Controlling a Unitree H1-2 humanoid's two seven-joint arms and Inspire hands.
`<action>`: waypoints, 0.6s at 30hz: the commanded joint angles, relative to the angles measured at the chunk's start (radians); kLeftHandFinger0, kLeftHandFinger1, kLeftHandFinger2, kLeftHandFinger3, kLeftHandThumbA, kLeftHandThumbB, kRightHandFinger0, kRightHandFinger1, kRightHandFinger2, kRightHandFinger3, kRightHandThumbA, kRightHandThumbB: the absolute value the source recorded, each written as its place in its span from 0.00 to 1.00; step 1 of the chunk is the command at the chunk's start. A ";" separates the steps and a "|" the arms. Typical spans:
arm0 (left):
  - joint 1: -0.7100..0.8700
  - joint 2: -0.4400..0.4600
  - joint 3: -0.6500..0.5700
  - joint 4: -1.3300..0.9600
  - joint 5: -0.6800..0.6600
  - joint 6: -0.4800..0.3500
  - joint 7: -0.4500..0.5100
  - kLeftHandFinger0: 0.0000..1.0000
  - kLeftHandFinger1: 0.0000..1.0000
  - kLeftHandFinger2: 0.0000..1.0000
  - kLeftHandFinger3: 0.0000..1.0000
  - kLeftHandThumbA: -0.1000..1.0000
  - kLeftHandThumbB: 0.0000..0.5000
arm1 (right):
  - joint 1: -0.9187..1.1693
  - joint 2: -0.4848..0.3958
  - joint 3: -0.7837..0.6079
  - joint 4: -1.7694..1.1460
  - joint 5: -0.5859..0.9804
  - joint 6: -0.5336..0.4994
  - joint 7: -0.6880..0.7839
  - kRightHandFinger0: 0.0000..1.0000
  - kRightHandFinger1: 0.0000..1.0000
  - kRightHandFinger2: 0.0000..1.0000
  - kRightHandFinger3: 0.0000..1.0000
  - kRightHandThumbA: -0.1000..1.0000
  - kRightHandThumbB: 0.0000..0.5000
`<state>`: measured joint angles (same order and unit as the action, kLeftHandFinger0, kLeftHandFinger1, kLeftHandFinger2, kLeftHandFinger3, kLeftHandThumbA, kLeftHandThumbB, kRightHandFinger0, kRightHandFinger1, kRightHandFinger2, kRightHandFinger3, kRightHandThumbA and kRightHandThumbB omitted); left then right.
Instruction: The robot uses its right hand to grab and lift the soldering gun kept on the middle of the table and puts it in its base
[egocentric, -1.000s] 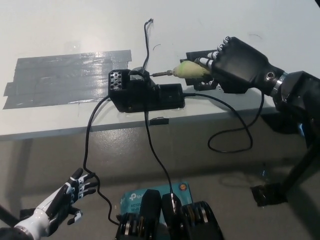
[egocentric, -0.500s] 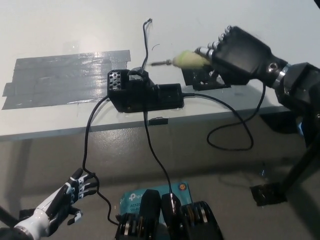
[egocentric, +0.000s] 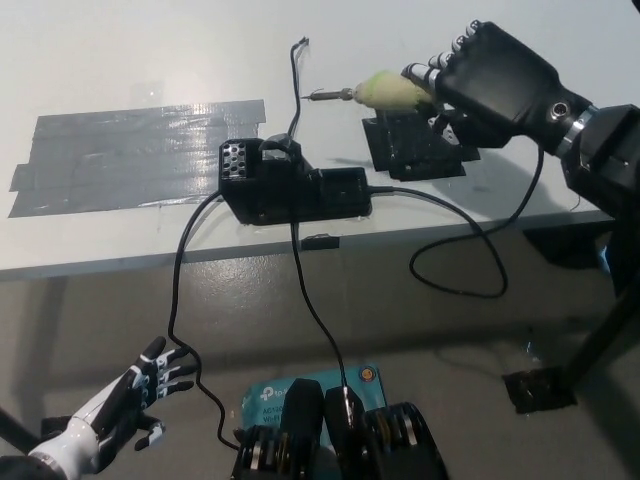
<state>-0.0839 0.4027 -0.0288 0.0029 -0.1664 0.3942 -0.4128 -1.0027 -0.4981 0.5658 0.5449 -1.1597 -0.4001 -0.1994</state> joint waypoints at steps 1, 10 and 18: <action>-0.006 0.016 0.008 -0.025 -0.006 -0.005 -0.005 0.88 0.96 0.99 1.00 1.00 0.64 | -0.050 0.002 -0.002 0.038 0.012 -0.022 -0.065 0.00 0.00 0.06 0.35 0.00 0.52; -0.014 0.015 0.009 -0.018 -0.012 -0.017 -0.012 0.90 0.98 1.00 1.00 1.00 0.61 | -0.051 0.027 0.046 0.135 -0.017 -0.044 -0.191 0.00 0.00 0.04 0.22 0.00 0.56; -0.014 0.020 0.002 -0.023 0.004 -0.018 -0.005 0.89 0.97 1.00 1.00 1.00 0.57 | -0.037 0.027 0.069 0.138 -0.007 -0.055 -0.214 0.00 0.00 0.45 0.06 0.00 0.36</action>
<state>-0.0855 0.4028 -0.0294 0.0025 -0.1659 0.3945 -0.4130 -1.0010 -0.4671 0.6394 0.6832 -1.1720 -0.4352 -0.3319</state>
